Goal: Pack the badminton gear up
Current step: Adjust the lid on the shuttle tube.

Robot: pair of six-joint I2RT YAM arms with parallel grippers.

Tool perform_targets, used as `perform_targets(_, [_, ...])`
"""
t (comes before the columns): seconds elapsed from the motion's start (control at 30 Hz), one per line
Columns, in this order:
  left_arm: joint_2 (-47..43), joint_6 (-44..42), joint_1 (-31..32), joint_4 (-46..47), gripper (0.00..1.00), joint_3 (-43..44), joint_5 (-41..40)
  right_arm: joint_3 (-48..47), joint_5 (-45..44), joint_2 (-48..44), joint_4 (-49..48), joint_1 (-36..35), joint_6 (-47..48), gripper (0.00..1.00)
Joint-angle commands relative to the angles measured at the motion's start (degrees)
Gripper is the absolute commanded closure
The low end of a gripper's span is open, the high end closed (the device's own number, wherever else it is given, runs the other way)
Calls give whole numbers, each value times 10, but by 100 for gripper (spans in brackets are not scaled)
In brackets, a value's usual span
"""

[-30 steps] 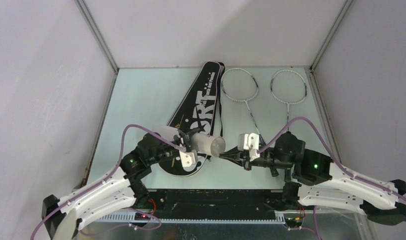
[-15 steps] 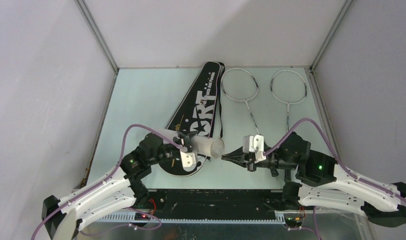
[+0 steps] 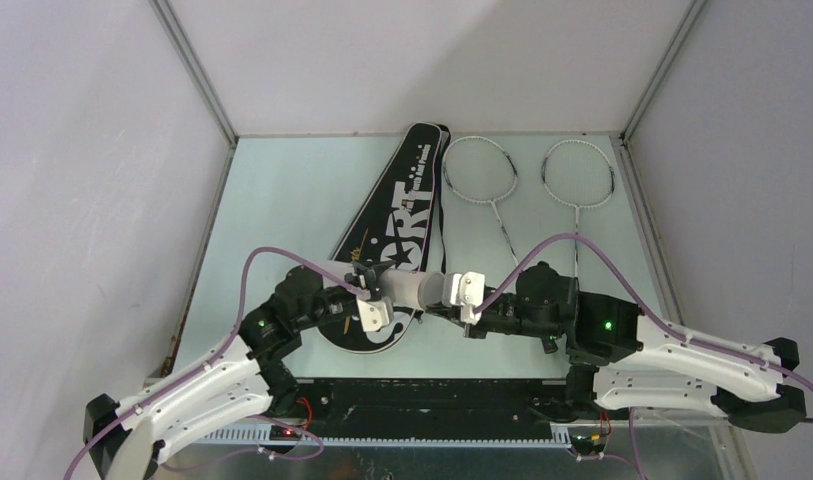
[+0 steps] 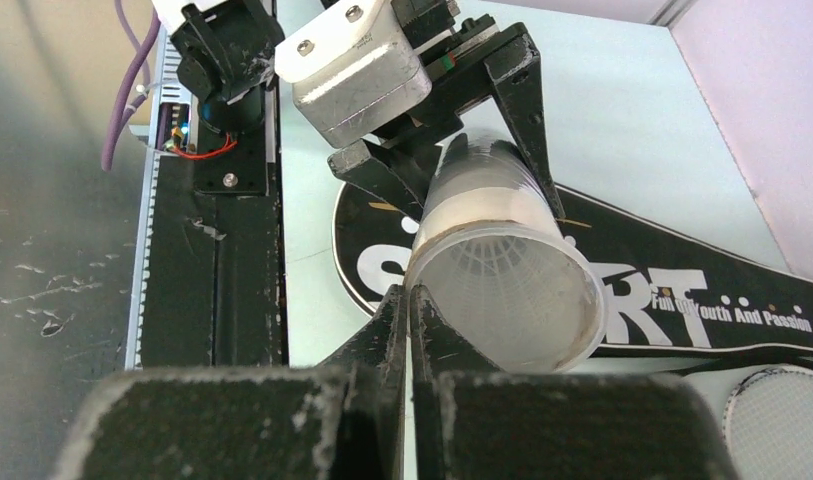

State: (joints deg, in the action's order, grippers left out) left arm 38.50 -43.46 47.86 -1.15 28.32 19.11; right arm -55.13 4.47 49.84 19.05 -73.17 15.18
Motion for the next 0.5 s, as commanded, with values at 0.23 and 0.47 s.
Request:
perform_targets(0.23, [-12,-8,1,31,51,2,25,-71,-22,17,64,-4,-6,100])
perform_targets(0.47, [-19,-7,1,31,51,3,37,-77,-23,38,79,-3,-11,100])
